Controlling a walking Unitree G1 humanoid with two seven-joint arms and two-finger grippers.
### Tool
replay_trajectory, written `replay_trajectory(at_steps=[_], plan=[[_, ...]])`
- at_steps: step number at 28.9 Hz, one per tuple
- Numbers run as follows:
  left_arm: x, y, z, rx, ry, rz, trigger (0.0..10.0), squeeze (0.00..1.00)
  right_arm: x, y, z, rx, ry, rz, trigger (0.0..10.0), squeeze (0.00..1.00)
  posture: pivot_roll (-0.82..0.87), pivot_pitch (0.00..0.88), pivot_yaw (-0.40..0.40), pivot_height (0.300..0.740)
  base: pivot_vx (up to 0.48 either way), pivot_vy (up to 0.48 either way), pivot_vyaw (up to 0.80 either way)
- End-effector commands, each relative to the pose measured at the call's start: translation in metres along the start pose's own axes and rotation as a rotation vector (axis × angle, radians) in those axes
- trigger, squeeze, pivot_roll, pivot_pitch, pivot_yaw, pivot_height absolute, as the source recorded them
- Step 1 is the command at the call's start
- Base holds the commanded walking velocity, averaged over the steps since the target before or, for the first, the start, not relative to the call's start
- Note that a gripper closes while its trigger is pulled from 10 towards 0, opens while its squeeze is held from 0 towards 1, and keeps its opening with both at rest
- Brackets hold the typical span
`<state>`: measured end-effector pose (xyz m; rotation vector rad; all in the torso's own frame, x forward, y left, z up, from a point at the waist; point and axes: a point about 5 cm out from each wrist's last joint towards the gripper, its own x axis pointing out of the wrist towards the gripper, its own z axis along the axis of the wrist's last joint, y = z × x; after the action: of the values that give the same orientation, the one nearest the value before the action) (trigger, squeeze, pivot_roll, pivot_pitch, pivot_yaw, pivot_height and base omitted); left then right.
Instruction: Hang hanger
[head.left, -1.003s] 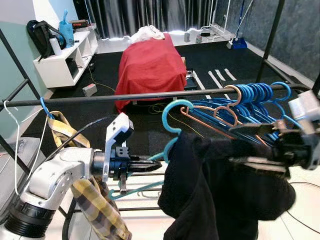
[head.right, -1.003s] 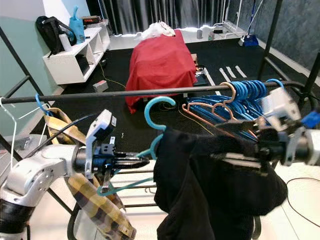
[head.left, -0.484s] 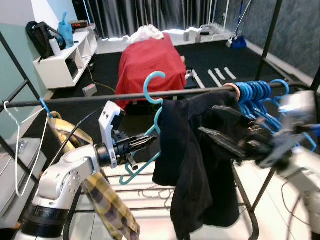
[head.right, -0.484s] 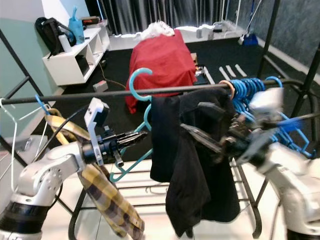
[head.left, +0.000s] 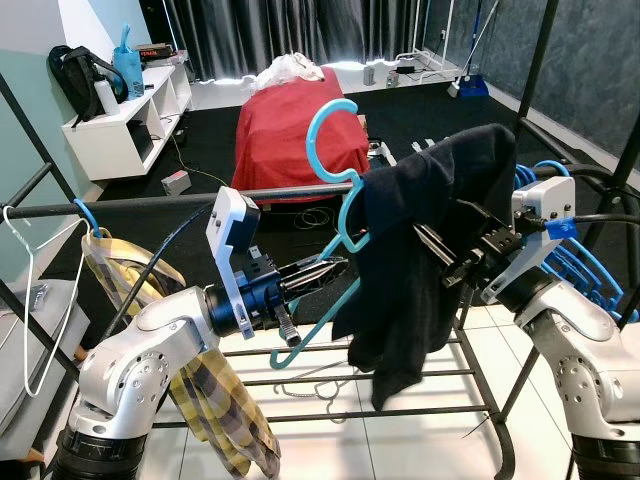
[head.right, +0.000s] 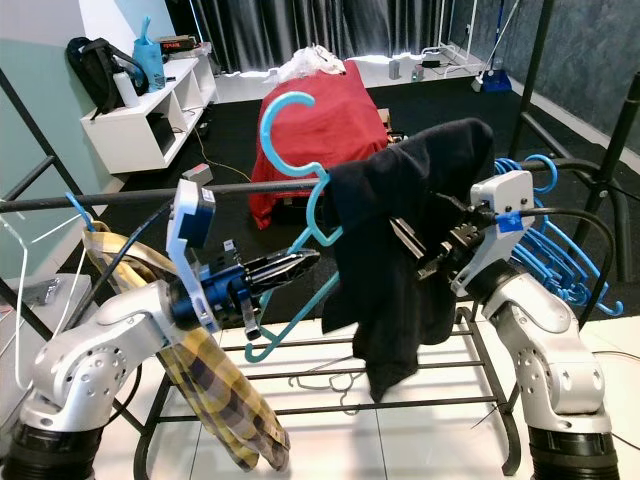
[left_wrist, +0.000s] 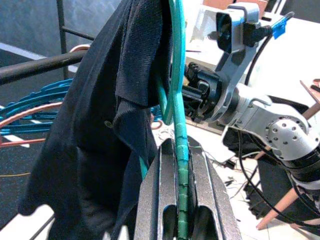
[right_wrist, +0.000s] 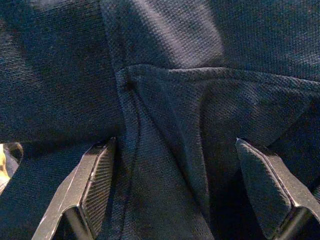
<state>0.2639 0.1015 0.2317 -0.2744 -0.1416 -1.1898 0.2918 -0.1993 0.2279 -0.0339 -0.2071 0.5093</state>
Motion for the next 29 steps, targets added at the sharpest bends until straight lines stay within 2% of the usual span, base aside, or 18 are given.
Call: replay_trajectory(at_steps=[1, 3, 4, 6, 8, 9, 16, 17, 19, 21, 23, 25, 27, 28, 29], plan=[[0.006, -0.013, 0.014, 0.034, -0.061, -0.088, 7.0, 0.00, 0.001, 0.009, -0.016, 0.019, 0.063, 0.038, 10.0, 0.00, -0.17, 0.000, 0.045, 0.740, 0.000, 0.000, 0.00], [0.007, -0.014, 0.015, 0.033, -0.064, -0.088, 7.0, 0.00, 0.002, 0.012, -0.018, 0.023, 0.068, 0.056, 10.0, 0.00, -0.17, 0.000, 0.045, 0.740, 0.000, 0.000, 0.00], [0.007, -0.014, 0.015, 0.031, -0.066, -0.087, 6.4, 0.00, 0.002, 0.018, -0.018, 0.046, 0.059, 0.091, 0.0, 0.00, -0.17, 0.000, 0.044, 0.740, 0.000, 0.000, 0.00], [0.008, -0.012, 0.016, 0.028, -0.070, -0.073, 5.6, 0.00, 0.001, 0.025, -0.014, 0.110, 0.012, 0.152, 0.0, 0.00, -0.17, 0.000, 0.046, 0.740, 0.000, 0.000, 0.00], [0.008, -0.012, 0.016, 0.028, -0.071, -0.070, 5.6, 0.00, 0.001, 0.025, -0.013, 0.116, 0.006, 0.154, 0.0, 0.00, -0.17, 0.000, 0.046, 0.740, 0.000, 0.000, 0.00], [0.008, -0.012, 0.016, 0.026, -0.073, -0.072, 4.5, 0.00, 0.001, 0.022, -0.012, 0.116, 0.002, 0.137, 0.0, 0.00, -0.18, 0.000, 0.048, 0.740, 0.000, 0.000, 0.00], [0.008, -0.010, 0.016, 0.026, -0.075, -0.054, 4.0, 0.00, 0.001, 0.010, -0.007, 0.141, -0.040, 0.070, 0.0, 0.00, -0.17, 0.000, 0.050, 0.740, 0.000, 0.000, 0.00], [0.007, -0.006, 0.015, 0.032, -0.066, -0.027, 3.5, 0.00, 0.001, 0.009, -0.006, 0.155, -0.056, 0.069, 0.0, 0.00, -0.17, 0.000, 0.050, 0.740, 0.000, 0.000, 0.00], [0.006, -0.003, 0.014, 0.037, -0.059, -0.008, 3.1, 0.00, 0.000, 0.009, -0.004, 0.166, -0.067, 0.070, 0.0, 0.00, -0.17, 0.000, 0.050, 0.740, 0.000, 0.000, 0.00], [0.002, 0.009, 0.009, 0.057, -0.025, 0.073, 3.0, 0.00, 0.000, 0.008, 0.003, 0.206, -0.121, 0.075, 0.0, 0.00, -0.18, 0.000, 0.051, 0.740, 0.000, 0.000, 0.00], [0.002, 0.009, 0.009, 0.057, -0.025, 0.073, 3.0, 0.00, 0.000, 0.008, 0.003, 0.206, -0.121, 0.075, 0.0, 0.00, -0.18, 0.000, 0.051, 0.740, 0.000, 0.000, 0.00], [-0.009, 0.023, -0.003, 0.083, 0.054, 0.155, 2.6, 0.00, -0.001, 0.004, 0.014, 0.248, -0.191, 0.075, 0.0, 0.00, -0.18, 0.000, 0.051, 0.740, 0.000, 0.000, 0.00], [-0.009, 0.023, -0.003, 0.083, 0.054, 0.155, 2.6, 0.00, -0.001, 0.004, 0.014, 0.248, -0.191, 0.075, 0.0, 0.00, -0.18, 0.000, 0.051, 0.740, 0.000, 0.000, 0.00], [-0.021, 0.034, -0.016, 0.111, 0.142, 0.218, 2.5, 0.00, -0.002, 0.001, 0.022, 0.273, -0.238, 0.069, 0.0, 0.00, -0.18, 0.000, 0.052, 0.740, 0.000, 0.000, 0.00], [-0.021, 0.034, -0.016, 0.111, 0.142, 0.218, 2.5, 0.00, -0.002, 0.001, 0.022, 0.273, -0.238, 0.069, 0.0, 0.00, -0.18, 0.000, 0.052, 0.740, 0.000, 0.000, 0.00]])
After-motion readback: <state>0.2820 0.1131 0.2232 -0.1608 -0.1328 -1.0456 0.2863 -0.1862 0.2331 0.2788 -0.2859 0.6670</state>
